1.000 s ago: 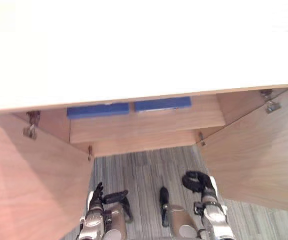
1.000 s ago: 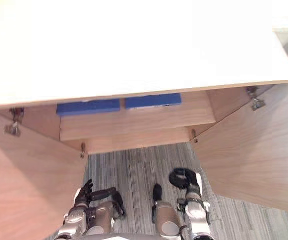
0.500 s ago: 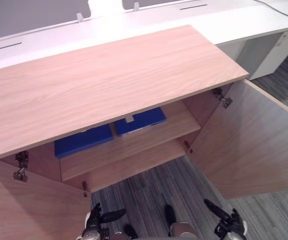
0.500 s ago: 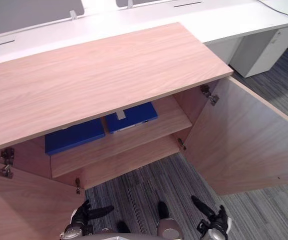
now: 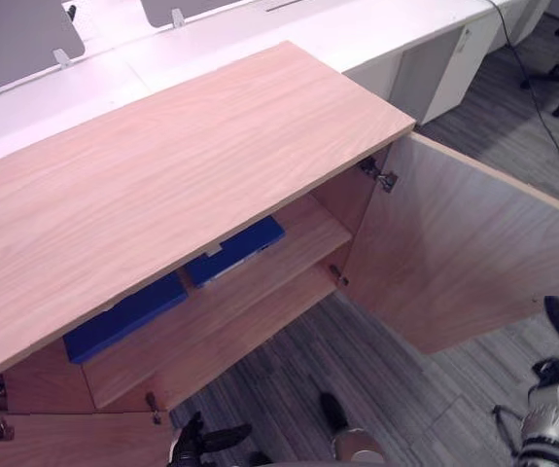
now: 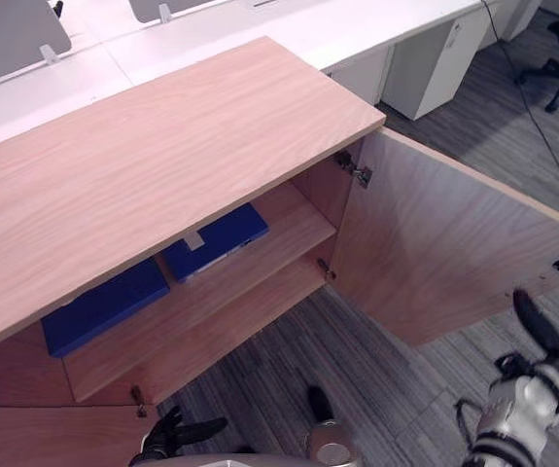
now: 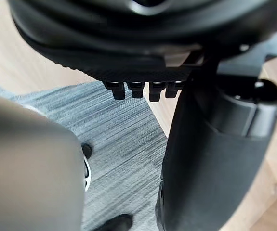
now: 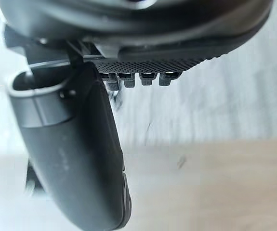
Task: Walk over to the cabinet, pick up the folder, carry it to the office cabinet, place the folder inside the office cabinet, then close the office cabinet door
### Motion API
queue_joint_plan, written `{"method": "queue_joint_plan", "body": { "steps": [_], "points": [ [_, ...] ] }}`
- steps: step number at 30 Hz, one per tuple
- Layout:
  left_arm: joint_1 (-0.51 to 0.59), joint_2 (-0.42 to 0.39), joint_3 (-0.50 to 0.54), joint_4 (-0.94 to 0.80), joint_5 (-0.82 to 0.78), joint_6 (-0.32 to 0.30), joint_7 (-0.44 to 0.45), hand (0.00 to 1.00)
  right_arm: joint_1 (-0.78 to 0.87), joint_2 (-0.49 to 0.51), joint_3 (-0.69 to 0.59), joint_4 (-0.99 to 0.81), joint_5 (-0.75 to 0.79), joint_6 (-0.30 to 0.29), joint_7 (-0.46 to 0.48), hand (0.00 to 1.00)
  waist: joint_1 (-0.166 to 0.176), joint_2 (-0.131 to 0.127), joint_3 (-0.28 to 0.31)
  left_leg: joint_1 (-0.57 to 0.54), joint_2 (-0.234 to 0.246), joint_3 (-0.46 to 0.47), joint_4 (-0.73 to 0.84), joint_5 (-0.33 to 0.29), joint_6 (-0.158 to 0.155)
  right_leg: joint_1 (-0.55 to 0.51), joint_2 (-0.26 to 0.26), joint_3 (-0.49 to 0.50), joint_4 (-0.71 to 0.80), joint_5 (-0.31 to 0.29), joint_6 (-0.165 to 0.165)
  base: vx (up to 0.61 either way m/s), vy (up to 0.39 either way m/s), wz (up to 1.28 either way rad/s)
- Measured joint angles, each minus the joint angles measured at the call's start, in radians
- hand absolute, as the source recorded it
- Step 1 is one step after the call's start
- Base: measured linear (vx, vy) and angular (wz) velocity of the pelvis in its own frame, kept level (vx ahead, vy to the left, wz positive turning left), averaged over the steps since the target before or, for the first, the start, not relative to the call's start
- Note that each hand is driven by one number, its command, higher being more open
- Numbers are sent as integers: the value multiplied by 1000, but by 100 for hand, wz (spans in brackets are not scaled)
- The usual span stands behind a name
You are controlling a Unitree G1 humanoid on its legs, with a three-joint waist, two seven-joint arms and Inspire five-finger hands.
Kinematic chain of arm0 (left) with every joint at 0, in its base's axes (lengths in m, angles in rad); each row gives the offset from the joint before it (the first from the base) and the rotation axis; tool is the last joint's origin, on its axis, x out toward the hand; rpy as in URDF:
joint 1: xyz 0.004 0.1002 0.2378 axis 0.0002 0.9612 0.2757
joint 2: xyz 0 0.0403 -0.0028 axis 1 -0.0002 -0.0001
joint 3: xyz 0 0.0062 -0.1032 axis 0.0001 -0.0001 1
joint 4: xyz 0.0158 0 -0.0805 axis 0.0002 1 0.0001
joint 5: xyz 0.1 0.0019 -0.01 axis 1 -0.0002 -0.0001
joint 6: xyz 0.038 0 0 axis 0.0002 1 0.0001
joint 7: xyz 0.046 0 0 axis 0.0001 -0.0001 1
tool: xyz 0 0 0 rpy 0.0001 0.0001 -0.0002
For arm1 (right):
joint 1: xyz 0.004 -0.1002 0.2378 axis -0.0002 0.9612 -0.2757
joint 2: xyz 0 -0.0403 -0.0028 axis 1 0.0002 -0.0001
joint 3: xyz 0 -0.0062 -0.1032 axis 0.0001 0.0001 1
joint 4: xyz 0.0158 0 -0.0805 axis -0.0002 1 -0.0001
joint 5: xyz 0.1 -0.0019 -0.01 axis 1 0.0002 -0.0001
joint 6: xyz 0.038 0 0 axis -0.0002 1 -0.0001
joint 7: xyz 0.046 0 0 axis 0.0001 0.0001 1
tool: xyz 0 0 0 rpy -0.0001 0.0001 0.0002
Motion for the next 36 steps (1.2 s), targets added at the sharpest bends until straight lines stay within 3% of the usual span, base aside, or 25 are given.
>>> {"method": "queue_joint_plan", "body": {
  "steps": [6, 12, 15, 18, 19, 20, 22, 25, 27, 28, 29, 31, 33, 35, 36],
  "points": [
    [-6, 2, -58, -4, 0, -28, -2, 100, -123, -118, 148, 135, 16, -14, 14, 100, 1, 32, 43, -59, -5, -1, 30, -14, 6, -56, -7, 21, 0, 15, 22, -3, -15, -10],
    [-32, 6, -109, -3, 2, -33, 1, 100, -115, -130, 228, 93, 7, -9, 14, 100, -15, 32, 80, -85, -5, -18, 56, -21, 15, -76, -14, 34, -5, 29, 28, -48, -21, -5],
    [-36, 5, -117, 0, 3, -35, 1, 100, -23, -70, 222, -70, -14, 0, -11, 100, -19, 32, 84, -100, -3, -47, 64, -22, 15, -79, -14, 30, -23, 43, 27, -50, -36, 1],
    [-59, -4, -93, 35, 24, -24, 7, 100, 146, 160, 209, -400, -90, -1, -57, 100, -37, 26, 88, -104, 11, -57, 73, -22, 16, -65, -8, 27, -47, 62, 21, -8, -59, 0],
    [-60, -7, -93, 36, 26, -23, 8, 100, 174, 210, 211, -451, -111, -2, -67, 100, -42, 20, 92, -104, 14, -58, 76, -22, 16, -63, -7, 27, -47, 63, 20, -33, -149, -9],
    [-85, -18, -83, 32, 44, -7, 23, 100, 572, 471, 451, -796, -259, -15, -113, 100, -66, -15, 110, -96, 65, -65, 144, -52, 1, -30, 21, 25, -45, 71, 11, -56, -151, -12],
    [-98, -25, -89, 37, 63, -3, 22, 100, 639, 504, 528, -818, -264, -14, -92, 100, -72, -33, 106, -103, 81, -65, 179, -73, -9, -28, 27, 27, -39, 72, 9, -78, -117, -8],
    [-98, -38, -100, 26, 65, -3, 23, 100, 699, 527, 586, -839, -268, -21, -93, 100, -68, -34, 108, -123, 102, -64, 234, -87, 6, -33, 33, 24, -24, 73, 10, -60, -49, -3],
    [-102, -12, -157, 0, 89, -6, 26, 100, 844, 493, 733, -928, -267, -22, -93, 100, -42, -41, 133, -142, 166, -61, 336, -126, 4, -37, 72, 14, 20, 73, 11, -69, -44, -22],
    [-103, 20, -182, -9, 120, -15, 27, 100, 906, 467, 841, -951, -268, -29, -93, 100, -34, -59, 146, -145, 188, -67, 367, -138, -1, -38, 88, 1, 42, 70, 10, -118, -46, -19],
    [-104, 34, -194, -9, 128, -18, 27, 100, 916, 457, 892, -942, -268, -32, -93, 100, -33, -67, 150, -146, 191, -72, 374, -140, -3, -39, 90, -7, 49, 68, 9, -169, -60, -1],
    [-128, 65, -200, -2, 145, -10, 25, 100, 869, 414, 1045, -855, -282, -26, -74, 100, -20, -112, 159, -157, 179, -122, 378, -150, -5, -39, 76, -62, 65, 55, 15, -179, -58, 26],
    [-146, 70, -200, -2, 149, -11, 26, 100, 818, 362, 1121, -823, -292, -3, -35, 100, 21, -118, 163, -168, 175, -146, 382, -149, -5, -40, 57, -115, 67, 51, 15, -152, -37, 27],
    [-199, 79, -204, 30, 144, 7, 33, 100, 611, 327, 1221, -772, -302, 66, 52, 100, 72, -127, 177, -202, 163, -206, 383, -138, -9, -50, 41, -177, 88, 16, 11, -166, -90, 67],
    [-209, 82, -203, 30, 136, 11, 40, 100, 543, 333, 1238, -760, -306, 69, 62, 100, 80, -136, 185, -210, 151, -229, 372, -120, -7, -52, 34, -191, 91, 14, 7, -115, -111, 91]
  ]
}}
